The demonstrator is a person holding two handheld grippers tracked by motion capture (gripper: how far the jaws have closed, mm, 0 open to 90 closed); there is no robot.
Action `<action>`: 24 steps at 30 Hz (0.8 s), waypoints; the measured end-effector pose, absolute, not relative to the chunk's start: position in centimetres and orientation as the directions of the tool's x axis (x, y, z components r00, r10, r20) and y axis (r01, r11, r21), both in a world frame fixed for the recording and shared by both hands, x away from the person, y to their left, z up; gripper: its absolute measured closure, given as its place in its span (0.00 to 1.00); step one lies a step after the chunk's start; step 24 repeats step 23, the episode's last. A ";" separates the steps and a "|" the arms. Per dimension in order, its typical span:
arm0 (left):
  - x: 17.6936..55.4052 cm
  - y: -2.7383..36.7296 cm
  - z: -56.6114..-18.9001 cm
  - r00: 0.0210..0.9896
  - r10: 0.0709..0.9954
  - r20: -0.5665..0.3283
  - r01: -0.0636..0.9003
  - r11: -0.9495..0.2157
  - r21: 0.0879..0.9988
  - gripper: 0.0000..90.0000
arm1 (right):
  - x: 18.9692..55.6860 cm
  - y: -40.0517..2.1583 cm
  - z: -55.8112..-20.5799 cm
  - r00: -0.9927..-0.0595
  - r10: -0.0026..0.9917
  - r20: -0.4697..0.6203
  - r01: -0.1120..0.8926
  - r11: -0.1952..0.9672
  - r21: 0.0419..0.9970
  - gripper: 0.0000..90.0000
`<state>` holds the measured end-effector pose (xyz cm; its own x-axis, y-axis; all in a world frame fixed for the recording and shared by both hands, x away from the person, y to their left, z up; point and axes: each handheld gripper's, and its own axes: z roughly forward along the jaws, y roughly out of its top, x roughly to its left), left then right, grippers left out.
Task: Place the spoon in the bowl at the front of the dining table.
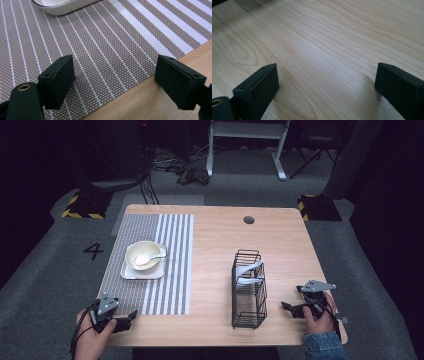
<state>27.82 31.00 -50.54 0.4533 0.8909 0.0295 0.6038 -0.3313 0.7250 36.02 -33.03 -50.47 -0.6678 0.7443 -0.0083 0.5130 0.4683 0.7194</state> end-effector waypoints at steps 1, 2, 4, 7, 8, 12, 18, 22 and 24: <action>27.8 31.0 -50.6 0.449 0.893 0.025 0.605 -0.324 0.727 0.18 | 36.0 -33.0 -50.5 -0.668 0.744 -0.008 0.513 0.468 0.720 0.06; 27.8 31.1 -50.6 0.443 0.896 0.020 0.611 -0.319 0.724 0.18 | 36.0 -33.0 -50.5 -0.668 0.744 -0.008 0.513 0.468 0.719 0.06; 27.7 31.3 -50.8 0.432 0.902 -0.008 0.616 -0.288 0.733 0.17 | 36.0 -33.0 -50.5 -0.668 0.744 -0.008 0.513 0.468 0.719 0.06; 27.5 31.3 -50.8 0.430 0.903 -0.006 0.612 -0.286 0.738 0.17 | 36.0 -33.0 -50.5 -0.668 0.744 -0.009 0.513 0.468 0.720 0.06; 27.5 31.3 -50.9 0.427 0.904 -0.005 0.610 -0.284 0.740 0.17 | 36.0 -33.0 -50.5 -0.668 0.744 -0.009 0.513 0.468 0.720 0.06; 27.4 31.2 -51.0 0.418 0.908 -0.007 0.607 -0.274 0.746 0.17 | 36.0 -33.0 -50.5 -0.668 0.744 -0.009 0.513 0.468 0.720 0.06; 27.3 31.2 -51.0 0.413 0.911 -0.008 0.605 -0.267 0.750 0.17 | 36.0 -33.0 -50.5 -0.668 0.744 -0.009 0.513 0.468 0.720 0.06; 27.3 31.2 -51.0 0.415 0.910 -0.007 0.604 -0.270 0.750 0.17 | 36.0 -33.0 -50.5 -0.668 0.744 -0.008 0.513 0.468 0.719 0.06; 27.3 31.2 -51.0 0.415 0.910 -0.006 0.604 -0.270 0.750 0.17 | 36.0 -33.0 -50.5 -0.668 0.744 -0.008 0.513 0.468 0.719 0.06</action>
